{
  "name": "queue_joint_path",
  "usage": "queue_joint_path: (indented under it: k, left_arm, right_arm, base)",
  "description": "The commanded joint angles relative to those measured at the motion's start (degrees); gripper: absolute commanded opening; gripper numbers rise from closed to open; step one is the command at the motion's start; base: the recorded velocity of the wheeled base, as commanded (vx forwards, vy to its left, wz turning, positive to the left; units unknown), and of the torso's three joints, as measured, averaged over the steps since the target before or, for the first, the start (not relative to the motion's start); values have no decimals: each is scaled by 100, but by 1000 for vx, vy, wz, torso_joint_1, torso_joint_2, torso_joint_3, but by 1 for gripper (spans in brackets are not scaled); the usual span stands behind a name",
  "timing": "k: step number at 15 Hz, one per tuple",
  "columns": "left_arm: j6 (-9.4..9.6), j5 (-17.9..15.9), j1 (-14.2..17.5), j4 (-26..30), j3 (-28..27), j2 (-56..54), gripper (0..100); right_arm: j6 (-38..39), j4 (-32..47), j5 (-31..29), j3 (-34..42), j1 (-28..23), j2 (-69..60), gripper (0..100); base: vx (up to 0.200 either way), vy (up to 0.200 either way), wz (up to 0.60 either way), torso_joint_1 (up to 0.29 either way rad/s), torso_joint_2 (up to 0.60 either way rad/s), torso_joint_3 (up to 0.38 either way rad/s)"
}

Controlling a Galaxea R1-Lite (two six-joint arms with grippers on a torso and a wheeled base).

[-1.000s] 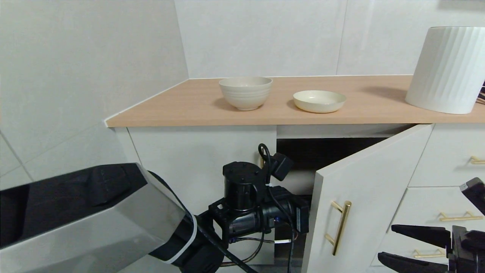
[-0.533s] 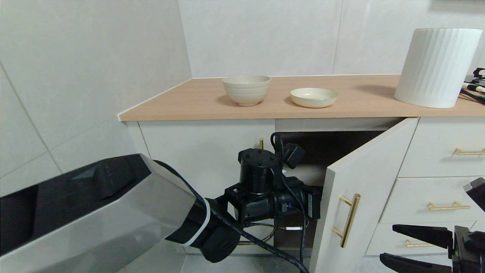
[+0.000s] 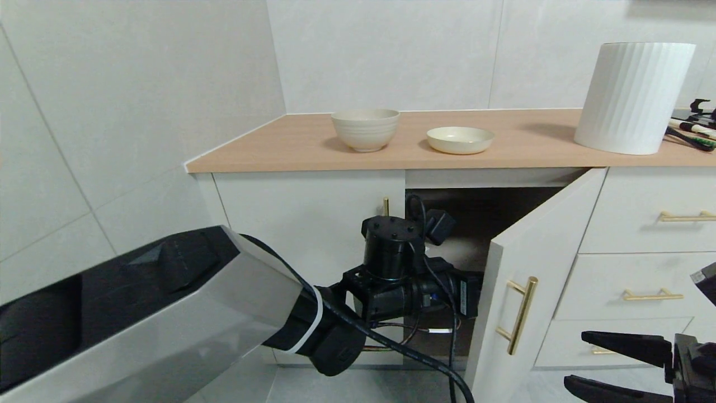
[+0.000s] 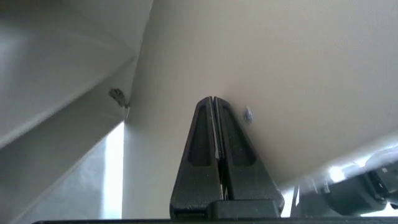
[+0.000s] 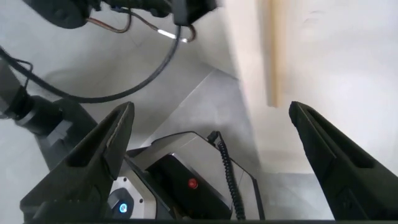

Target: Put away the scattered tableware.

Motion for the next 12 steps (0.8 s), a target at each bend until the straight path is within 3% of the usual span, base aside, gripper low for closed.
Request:
queue_joint_path:
  k: [1,6,8,11,12]
  left_arm:
    - [-3,4,13,83,-244,160,0]
    - [-12,22,-22,171,-446,265,0]
    - [-12,30,-374,198,-402,19,0]
    - [-12,13,-1428,1033,-376,-649,0]
    - [-3,48,-1806,1191,-235,-904,0]
  right_arm:
    - [-1,-5,4,0,4,8,100]
    - [8,4,4,0,197,-142,100]
    - [25,241,4,-140,496,-564,100]
    - [500,2043,232,-1195,1472,-1987,100]
    - [535,2728,549,-1564,1366,-2242,100]
  base:
    - [0,0,0,0,0,0]
    - [0,0,0,0,0,0]
    - [0,0,0,0,0,0]
    - [0,0,0,0,0,0]
    - [0,0,0,0,0,0]
